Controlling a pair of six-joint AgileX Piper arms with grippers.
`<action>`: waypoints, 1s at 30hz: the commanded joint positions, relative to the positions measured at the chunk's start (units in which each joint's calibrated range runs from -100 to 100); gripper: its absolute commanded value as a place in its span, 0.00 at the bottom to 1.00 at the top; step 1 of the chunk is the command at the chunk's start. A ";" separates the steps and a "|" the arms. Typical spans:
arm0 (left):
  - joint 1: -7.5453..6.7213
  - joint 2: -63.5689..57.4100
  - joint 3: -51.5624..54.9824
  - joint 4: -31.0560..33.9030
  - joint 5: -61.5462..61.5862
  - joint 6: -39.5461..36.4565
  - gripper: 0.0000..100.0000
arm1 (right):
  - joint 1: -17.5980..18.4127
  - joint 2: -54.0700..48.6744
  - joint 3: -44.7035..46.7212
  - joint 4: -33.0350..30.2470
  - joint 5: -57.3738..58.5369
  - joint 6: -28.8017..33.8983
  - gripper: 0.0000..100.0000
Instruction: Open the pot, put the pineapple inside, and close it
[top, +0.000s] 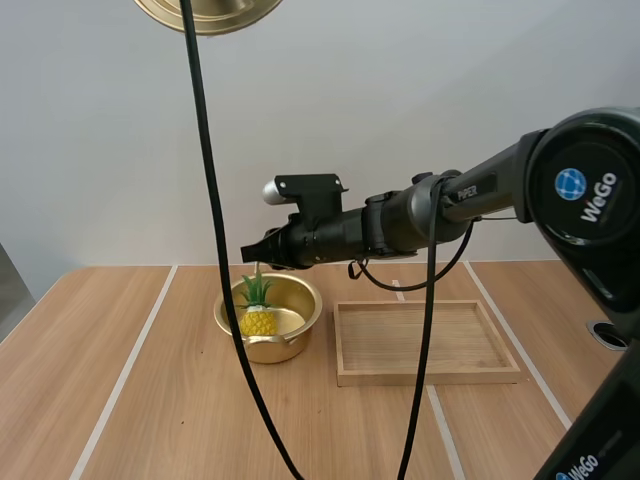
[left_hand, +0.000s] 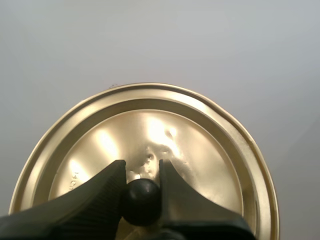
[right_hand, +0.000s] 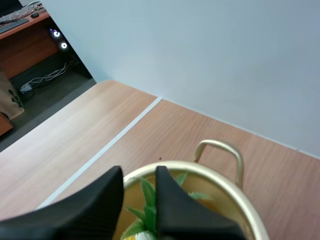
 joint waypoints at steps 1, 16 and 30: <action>0.01 -0.44 -0.56 -0.17 -1.00 -0.30 0.00 | 0.16 -3.18 -0.67 -0.28 -6.11 -0.34 0.00; 0.01 -0.44 -0.56 -0.05 -1.00 -0.30 0.00 | 0.16 -16.68 -0.67 0.37 -29.32 -0.34 0.00; 0.01 -0.44 -0.56 -0.06 2.08 -0.30 0.00 | -7.51 -30.10 -0.67 0.37 -36.98 -0.34 0.00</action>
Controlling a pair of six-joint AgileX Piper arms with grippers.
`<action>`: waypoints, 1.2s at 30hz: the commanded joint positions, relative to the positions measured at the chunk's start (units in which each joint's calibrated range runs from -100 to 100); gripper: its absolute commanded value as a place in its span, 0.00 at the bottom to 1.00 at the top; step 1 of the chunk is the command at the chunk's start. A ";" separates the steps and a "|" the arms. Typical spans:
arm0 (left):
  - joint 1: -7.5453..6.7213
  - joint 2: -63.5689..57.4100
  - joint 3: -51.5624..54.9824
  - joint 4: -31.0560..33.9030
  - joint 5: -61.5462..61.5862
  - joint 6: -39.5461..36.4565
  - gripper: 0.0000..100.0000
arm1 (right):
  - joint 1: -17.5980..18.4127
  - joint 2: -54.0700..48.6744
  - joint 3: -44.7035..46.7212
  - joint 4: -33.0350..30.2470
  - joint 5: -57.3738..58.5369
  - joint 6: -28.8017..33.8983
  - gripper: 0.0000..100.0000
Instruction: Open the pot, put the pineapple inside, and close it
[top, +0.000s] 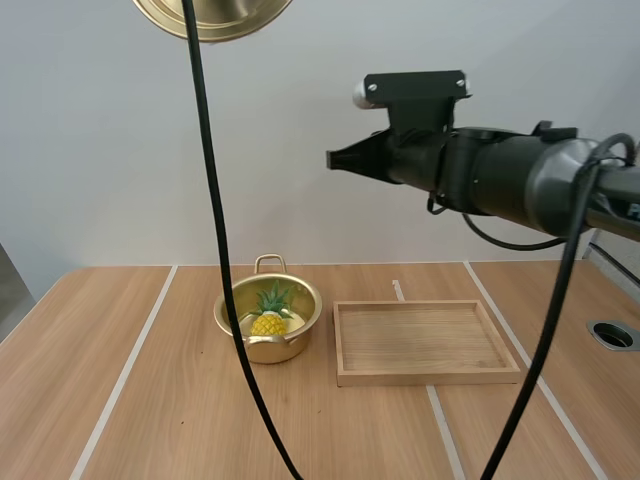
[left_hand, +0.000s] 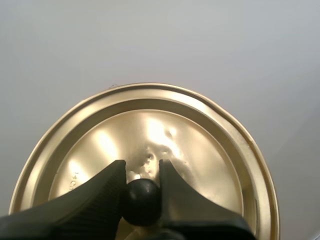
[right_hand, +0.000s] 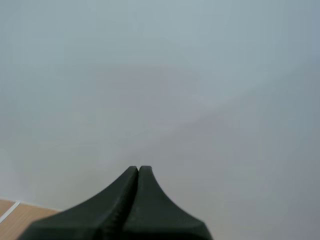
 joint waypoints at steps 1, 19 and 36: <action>0.01 -0.44 -0.56 -0.06 -0.39 -0.30 0.00 | -1.88 -4.52 -0.33 0.16 2.77 -0.34 0.00; 0.01 6.52 -0.44 4.29 7.56 -0.30 0.00 | -2.60 -24.24 -0.33 0.16 -3.00 -0.34 0.00; 0.01 19.89 -0.44 5.54 22.40 -0.30 0.00 | -2.60 -31.17 -0.33 0.16 -12.10 -0.34 0.00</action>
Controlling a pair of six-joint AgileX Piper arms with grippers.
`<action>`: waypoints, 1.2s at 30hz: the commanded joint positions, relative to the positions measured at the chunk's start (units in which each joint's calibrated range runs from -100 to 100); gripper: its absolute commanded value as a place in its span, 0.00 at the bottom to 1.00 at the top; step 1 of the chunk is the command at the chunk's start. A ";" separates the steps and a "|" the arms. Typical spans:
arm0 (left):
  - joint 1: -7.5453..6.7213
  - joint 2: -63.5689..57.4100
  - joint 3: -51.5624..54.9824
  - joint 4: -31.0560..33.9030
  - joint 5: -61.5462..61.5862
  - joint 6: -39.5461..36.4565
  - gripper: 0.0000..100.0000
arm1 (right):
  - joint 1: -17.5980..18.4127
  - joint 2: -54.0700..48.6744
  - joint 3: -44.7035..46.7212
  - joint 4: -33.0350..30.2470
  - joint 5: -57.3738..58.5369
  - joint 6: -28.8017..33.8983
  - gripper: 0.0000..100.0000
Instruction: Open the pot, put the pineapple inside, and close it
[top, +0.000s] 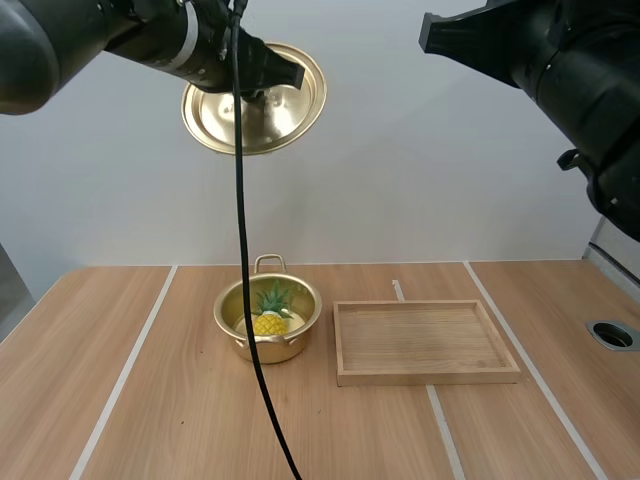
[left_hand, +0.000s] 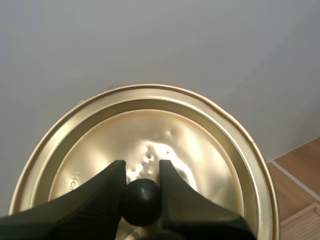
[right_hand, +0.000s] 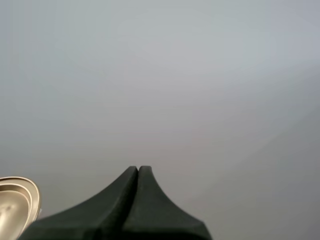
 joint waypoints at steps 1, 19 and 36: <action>0.01 4.41 -0.44 -0.06 4.88 -0.30 0.00 | -0.28 -0.99 -0.33 0.16 -4.51 -0.34 0.00; 0.01 6.23 21.30 -0.25 -12.16 1.18 0.00 | -0.28 -0.99 -0.33 0.16 -5.45 -0.34 0.00; 0.01 6.46 37.28 -6.77 -24.67 7.71 0.00 | -0.28 -0.99 -0.33 0.16 -5.45 -0.34 0.00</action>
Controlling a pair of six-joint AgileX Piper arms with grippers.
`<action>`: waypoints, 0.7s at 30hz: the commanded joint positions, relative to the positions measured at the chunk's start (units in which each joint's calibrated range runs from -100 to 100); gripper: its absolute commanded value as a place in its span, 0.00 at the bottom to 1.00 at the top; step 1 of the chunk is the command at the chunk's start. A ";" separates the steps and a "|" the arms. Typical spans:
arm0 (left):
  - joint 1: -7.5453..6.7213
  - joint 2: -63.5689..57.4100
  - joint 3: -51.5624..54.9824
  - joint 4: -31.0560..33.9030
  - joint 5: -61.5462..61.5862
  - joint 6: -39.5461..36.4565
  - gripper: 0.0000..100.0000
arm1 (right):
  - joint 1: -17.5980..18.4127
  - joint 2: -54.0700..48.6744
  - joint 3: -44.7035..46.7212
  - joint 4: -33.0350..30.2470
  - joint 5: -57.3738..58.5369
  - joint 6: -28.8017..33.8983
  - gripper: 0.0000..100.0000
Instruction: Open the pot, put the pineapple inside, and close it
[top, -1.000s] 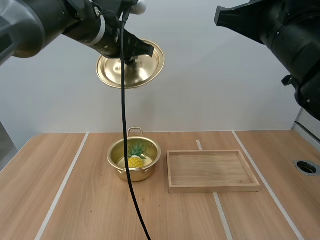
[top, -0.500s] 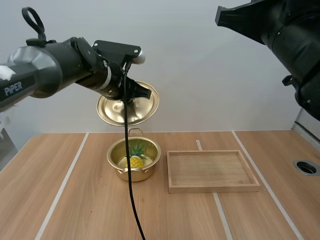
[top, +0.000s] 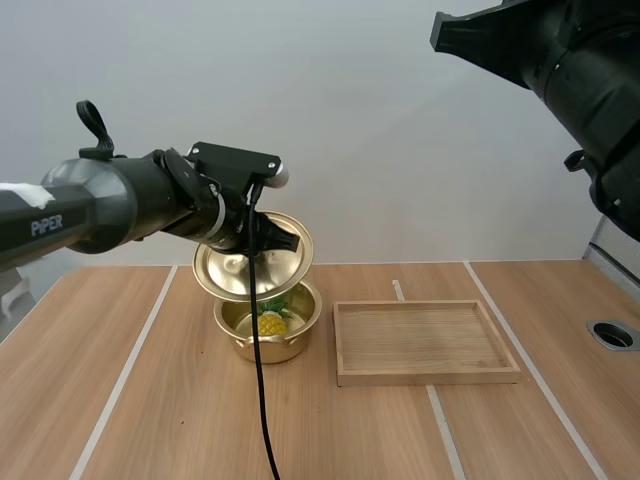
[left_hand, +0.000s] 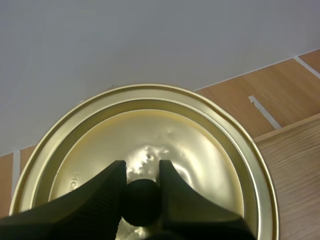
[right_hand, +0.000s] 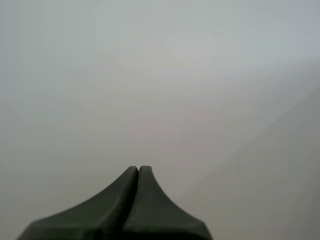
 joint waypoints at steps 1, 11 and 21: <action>0.01 0.03 1.76 -2.49 -2.97 1.66 0.00 | -0.28 -0.56 -0.33 0.16 -0.30 -0.34 0.00; 0.01 3.54 3.07 -7.42 -3.54 5.76 0.00 | -0.28 -0.56 -0.33 0.16 -0.30 -0.34 0.00; 0.01 7.76 3.07 -7.55 -5.17 6.76 0.00 | -0.28 -0.56 -0.33 0.16 -0.30 -0.34 0.00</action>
